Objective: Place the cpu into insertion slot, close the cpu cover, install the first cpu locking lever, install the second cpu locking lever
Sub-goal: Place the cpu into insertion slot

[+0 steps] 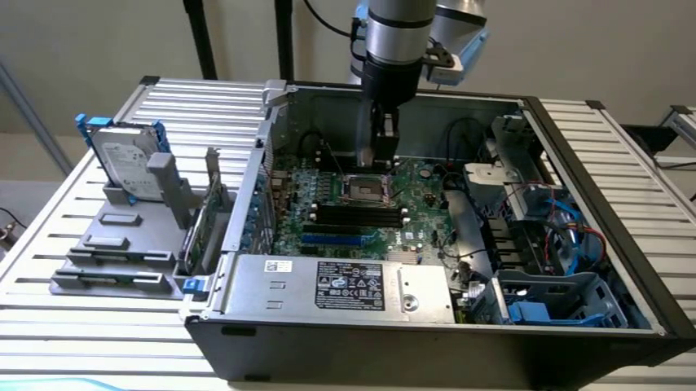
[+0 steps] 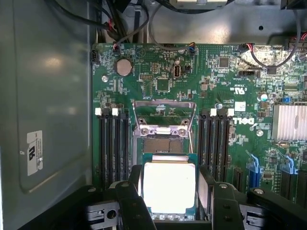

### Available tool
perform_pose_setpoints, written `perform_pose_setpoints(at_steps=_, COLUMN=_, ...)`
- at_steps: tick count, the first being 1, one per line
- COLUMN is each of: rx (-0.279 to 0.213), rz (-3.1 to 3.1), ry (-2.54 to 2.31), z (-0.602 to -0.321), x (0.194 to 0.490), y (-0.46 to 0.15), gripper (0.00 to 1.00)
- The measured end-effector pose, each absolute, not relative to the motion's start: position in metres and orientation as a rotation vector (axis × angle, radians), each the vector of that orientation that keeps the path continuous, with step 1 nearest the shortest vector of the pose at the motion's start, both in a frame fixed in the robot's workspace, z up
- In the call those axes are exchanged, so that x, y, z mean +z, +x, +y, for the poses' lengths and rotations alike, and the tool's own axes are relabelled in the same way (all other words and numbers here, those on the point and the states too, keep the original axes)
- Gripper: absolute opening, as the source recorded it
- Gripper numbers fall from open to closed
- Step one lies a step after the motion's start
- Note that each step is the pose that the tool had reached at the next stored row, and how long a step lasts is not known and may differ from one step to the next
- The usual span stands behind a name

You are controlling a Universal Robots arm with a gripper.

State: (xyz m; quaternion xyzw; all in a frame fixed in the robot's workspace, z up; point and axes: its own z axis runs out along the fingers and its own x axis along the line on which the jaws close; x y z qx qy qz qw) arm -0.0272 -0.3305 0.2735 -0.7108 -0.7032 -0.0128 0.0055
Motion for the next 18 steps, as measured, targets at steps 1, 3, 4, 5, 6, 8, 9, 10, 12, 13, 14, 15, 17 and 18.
perform_pose_setpoints(at_steps=1, rx=-0.040, rz=-2.202, ry=-2.224, z=-0.331, x=0.272, y=-0.027, gripper=0.55)
perform_pose_setpoints(at_steps=3, rx=-0.042, rz=-2.204, ry=-2.220, z=-0.333, x=0.268, y=-0.027, gripper=0.55)
perform_pose_setpoints(at_steps=4, rx=-0.046, rz=-2.204, ry=-2.217, z=-0.335, x=0.267, y=-0.027, gripper=0.55)
perform_pose_setpoints(at_steps=5, rx=-0.049, rz=-2.203, ry=-2.214, z=-0.336, x=0.265, y=-0.027, gripper=0.55)
perform_pose_setpoints(at_steps=6, rx=-0.053, rz=-2.203, ry=-2.212, z=-0.337, x=0.264, y=-0.027, gripper=0.55)
perform_pose_setpoints(at_steps=8, rx=-0.060, rz=-2.202, ry=-2.206, z=-0.340, x=0.262, y=-0.027, gripper=0.55)
perform_pose_setpoints(at_steps=9, rx=-0.063, rz=-2.201, ry=-2.203, z=-0.341, x=0.260, y=-0.027, gripper=0.55)
perform_pose_setpoints(at_steps=10, rx=-0.066, rz=-2.201, ry=-2.201, z=-0.342, x=0.259, y=-0.027, gripper=0.55)
perform_pose_setpoints(at_steps=12, rx=-0.073, rz=-2.199, ry=-2.197, z=-0.344, x=0.256, y=-0.027, gripper=0.55)
perform_pose_setpoints(at_steps=13, rx=-0.074, rz=-2.199, ry=-2.195, z=-0.345, x=0.255, y=-0.027, gripper=0.55)
perform_pose_setpoints(at_steps=14, rx=-0.075, rz=-2.199, ry=-2.195, z=-0.345, x=0.253, y=-0.027, gripper=0.55)
perform_pose_setpoints(at_steps=15, rx=-0.075, rz=-2.199, ry=-2.194, z=-0.345, x=0.251, y=-0.027, gripper=0.55)
perform_pose_setpoints(at_steps=17, rx=-0.076, rz=-2.199, ry=-2.194, z=-0.345, x=0.248, y=-0.027, gripper=0.55)
perform_pose_setpoints(at_steps=18, rx=-0.076, rz=-2.199, ry=-2.194, z=-0.345, x=0.246, y=-0.027, gripper=0.55)
